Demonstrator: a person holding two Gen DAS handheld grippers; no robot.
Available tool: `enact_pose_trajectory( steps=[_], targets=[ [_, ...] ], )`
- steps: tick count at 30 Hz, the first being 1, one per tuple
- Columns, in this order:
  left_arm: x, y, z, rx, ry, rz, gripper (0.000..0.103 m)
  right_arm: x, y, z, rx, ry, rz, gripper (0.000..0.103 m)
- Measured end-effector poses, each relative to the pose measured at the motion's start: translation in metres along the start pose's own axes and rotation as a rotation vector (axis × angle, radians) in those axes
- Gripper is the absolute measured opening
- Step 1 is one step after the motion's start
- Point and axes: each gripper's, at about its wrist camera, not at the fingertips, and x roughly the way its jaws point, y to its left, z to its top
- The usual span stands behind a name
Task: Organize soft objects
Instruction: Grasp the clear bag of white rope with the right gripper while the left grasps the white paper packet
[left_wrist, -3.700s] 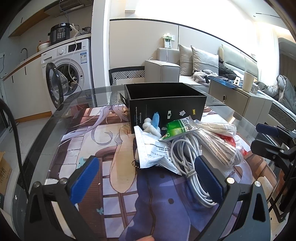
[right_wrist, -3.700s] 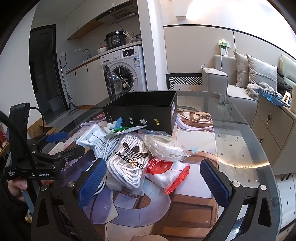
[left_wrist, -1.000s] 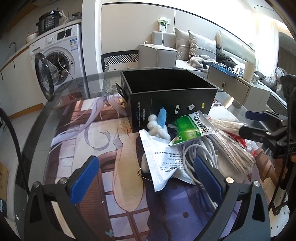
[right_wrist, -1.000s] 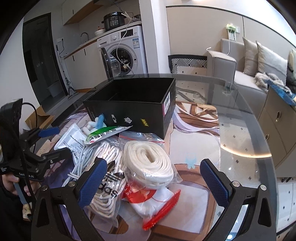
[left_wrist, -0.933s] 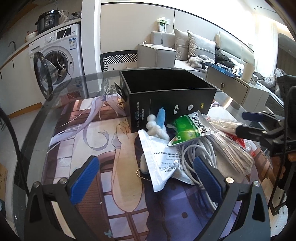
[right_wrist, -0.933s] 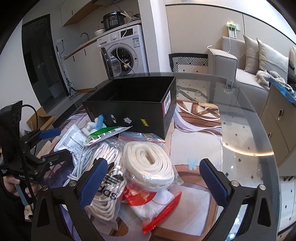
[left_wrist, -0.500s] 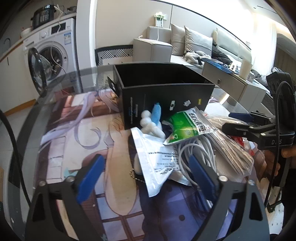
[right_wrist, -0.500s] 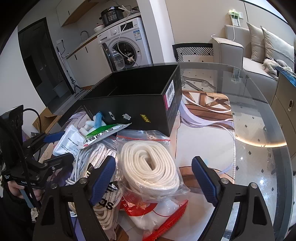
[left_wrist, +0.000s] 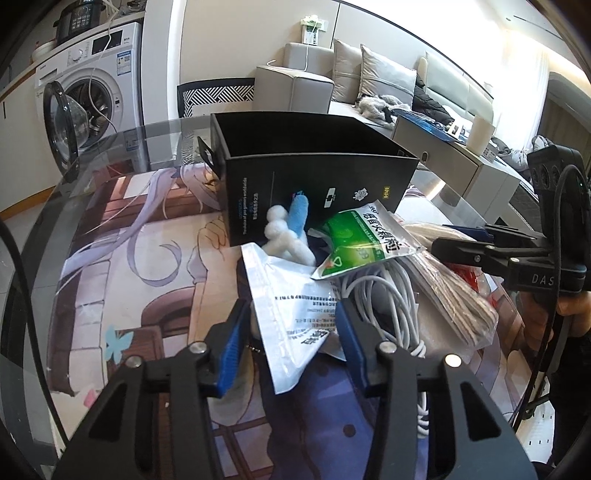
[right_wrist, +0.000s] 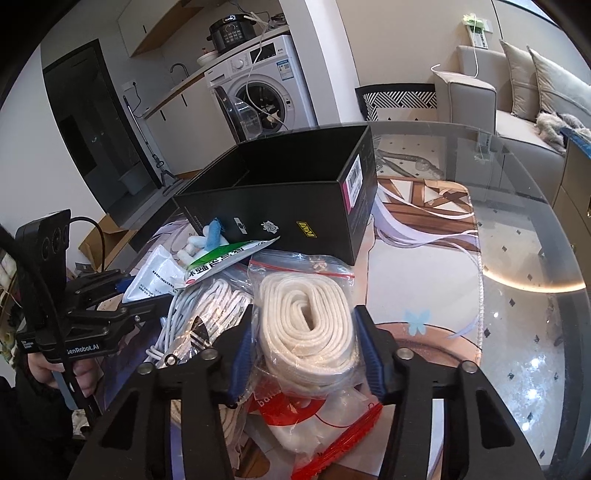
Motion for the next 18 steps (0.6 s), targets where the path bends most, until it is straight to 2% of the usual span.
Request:
enact_pose_trajectory(
  steps=[6,18],
  targets=[
    [-0.008,0.004,-0.002,-0.013,-0.026,-0.008,0.029,-0.011,0.007,-0.005,-0.028,-0.028,-0.031,0.04],
    [-0.029,0.01,-0.014,-0.028,-0.059,-0.023,0.015,-0.037,0.017,-0.014,-0.061,-0.089,-0.075,0.037]
  ],
)
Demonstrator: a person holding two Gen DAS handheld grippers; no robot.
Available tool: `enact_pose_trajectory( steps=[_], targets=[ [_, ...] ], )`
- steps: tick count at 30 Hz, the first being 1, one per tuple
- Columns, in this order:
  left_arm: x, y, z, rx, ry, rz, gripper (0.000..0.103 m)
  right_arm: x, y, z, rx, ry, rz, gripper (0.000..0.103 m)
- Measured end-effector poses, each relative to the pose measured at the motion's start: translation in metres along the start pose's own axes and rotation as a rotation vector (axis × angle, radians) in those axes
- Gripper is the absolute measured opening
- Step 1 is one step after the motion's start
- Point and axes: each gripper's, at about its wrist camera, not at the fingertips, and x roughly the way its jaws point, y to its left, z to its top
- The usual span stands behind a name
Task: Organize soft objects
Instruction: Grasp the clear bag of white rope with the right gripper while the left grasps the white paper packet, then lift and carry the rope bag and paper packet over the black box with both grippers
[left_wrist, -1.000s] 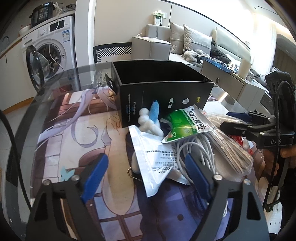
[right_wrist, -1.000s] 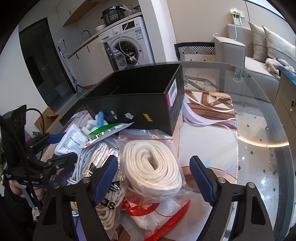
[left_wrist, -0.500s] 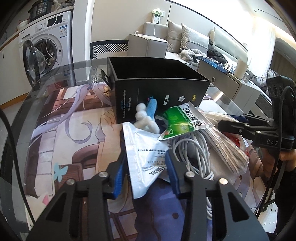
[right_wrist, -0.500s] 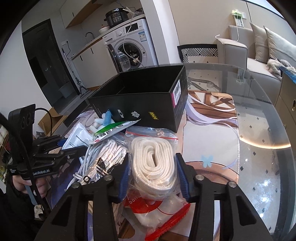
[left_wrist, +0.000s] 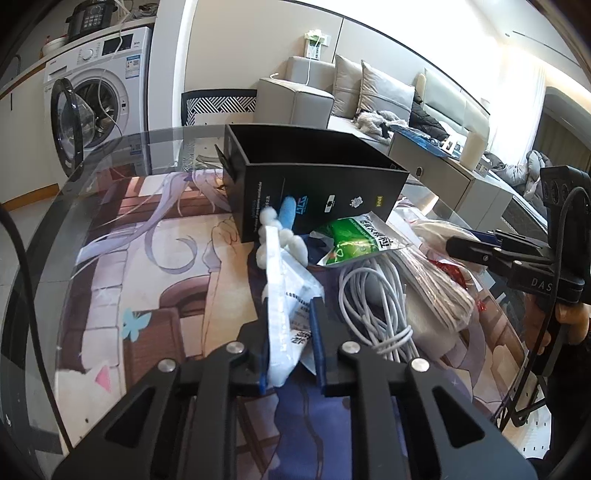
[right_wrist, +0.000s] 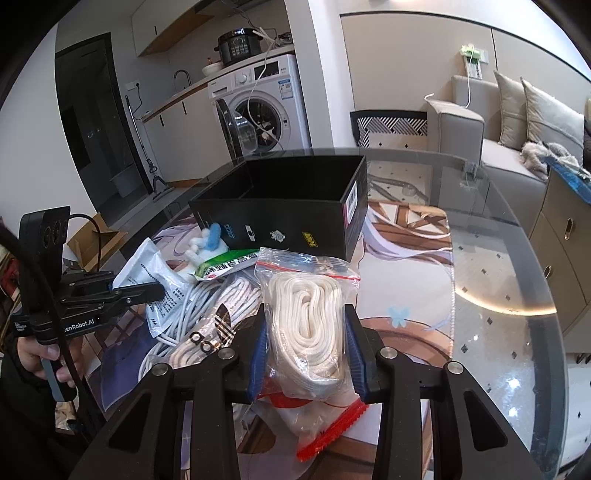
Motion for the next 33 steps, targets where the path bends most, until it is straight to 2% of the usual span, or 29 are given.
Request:
enact_pose_trajectory(
  steps=[11,18,33],
  targets=[
    [-0.026,0.002,0.0,-0.008,-0.049,-0.003,0.014,-0.021,0.016,0.001,-0.025,-0.055,0.0,0.037],
    [-0.04,0.001,0.01,-0.009,-0.095,0.01,0.014,-0.031,0.026,0.006,-0.042,-0.087,0.0,0.037],
    [-0.042,-0.007,0.037,0.032,-0.153,0.033,0.014,-0.037,0.031,0.02,-0.053,-0.132,-0.002,0.037]
  ],
)
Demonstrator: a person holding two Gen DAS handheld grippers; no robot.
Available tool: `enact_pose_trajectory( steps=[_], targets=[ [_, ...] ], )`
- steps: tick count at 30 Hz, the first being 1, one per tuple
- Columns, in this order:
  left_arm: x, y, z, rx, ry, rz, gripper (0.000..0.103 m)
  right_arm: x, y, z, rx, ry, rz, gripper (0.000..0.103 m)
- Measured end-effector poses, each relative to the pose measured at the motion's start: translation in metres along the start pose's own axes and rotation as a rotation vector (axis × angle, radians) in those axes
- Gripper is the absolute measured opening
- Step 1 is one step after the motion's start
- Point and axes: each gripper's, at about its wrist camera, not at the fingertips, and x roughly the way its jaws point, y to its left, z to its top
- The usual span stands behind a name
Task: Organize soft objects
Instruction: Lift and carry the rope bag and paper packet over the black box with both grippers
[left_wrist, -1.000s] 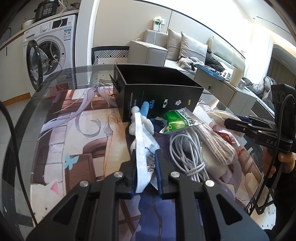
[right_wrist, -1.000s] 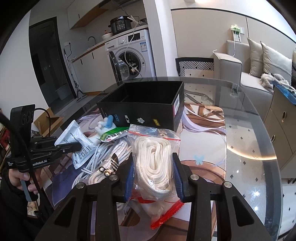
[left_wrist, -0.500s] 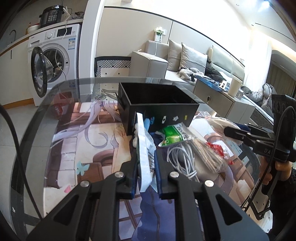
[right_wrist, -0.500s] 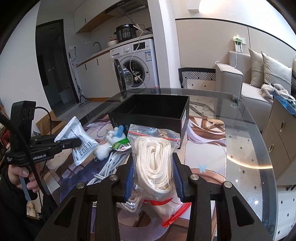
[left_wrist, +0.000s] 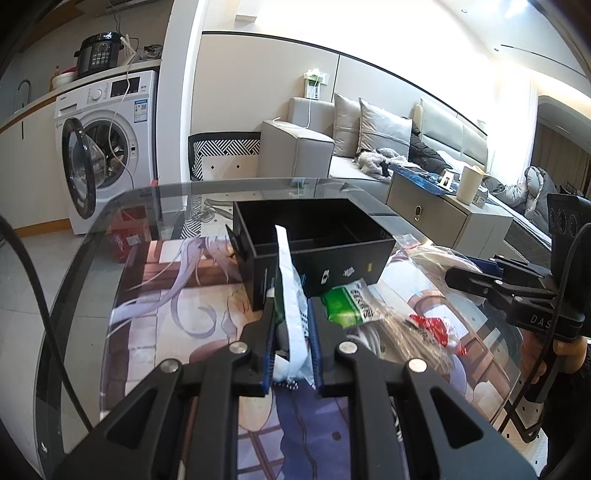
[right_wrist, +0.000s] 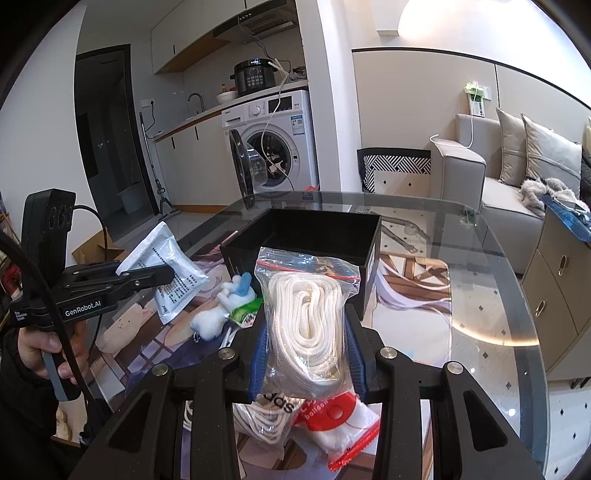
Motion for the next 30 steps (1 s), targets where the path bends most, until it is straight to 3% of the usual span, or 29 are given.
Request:
enact_pose_trajectory(
  steps=[30],
  targets=[
    [0.049,-0.009,0.054,0.045,-0.011,0.015,0.014,0.047,0.001,0.046,-0.042,0.05,-0.013,0.037]
  ],
)
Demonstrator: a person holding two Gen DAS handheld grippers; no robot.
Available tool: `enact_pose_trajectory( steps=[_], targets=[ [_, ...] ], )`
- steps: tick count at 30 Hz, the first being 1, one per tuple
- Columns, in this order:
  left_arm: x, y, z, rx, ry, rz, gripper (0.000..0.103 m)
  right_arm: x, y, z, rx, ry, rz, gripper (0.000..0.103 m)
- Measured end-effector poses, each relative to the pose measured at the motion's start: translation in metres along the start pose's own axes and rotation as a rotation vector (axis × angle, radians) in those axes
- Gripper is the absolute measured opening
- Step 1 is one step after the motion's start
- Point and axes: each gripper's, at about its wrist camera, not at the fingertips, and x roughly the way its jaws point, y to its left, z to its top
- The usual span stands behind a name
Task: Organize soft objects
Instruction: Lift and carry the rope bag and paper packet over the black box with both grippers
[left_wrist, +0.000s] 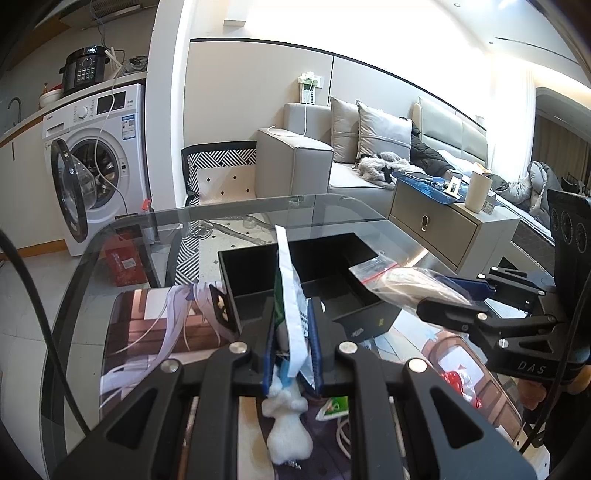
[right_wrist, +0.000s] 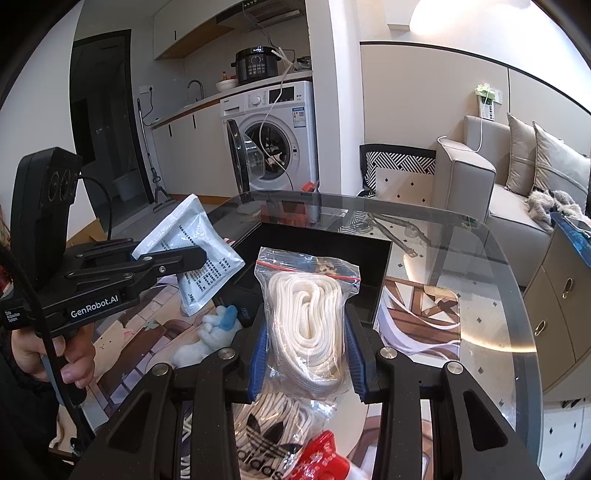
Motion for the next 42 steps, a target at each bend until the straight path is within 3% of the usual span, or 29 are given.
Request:
enact_pose_trajectory(
  steps=[42],
  targets=[
    [0.076,0.003,0.029,0.016,0.056,-0.025,0.014,0.082,-0.019,0.034,-0.058,0.095,-0.02,0.037]
  ],
)
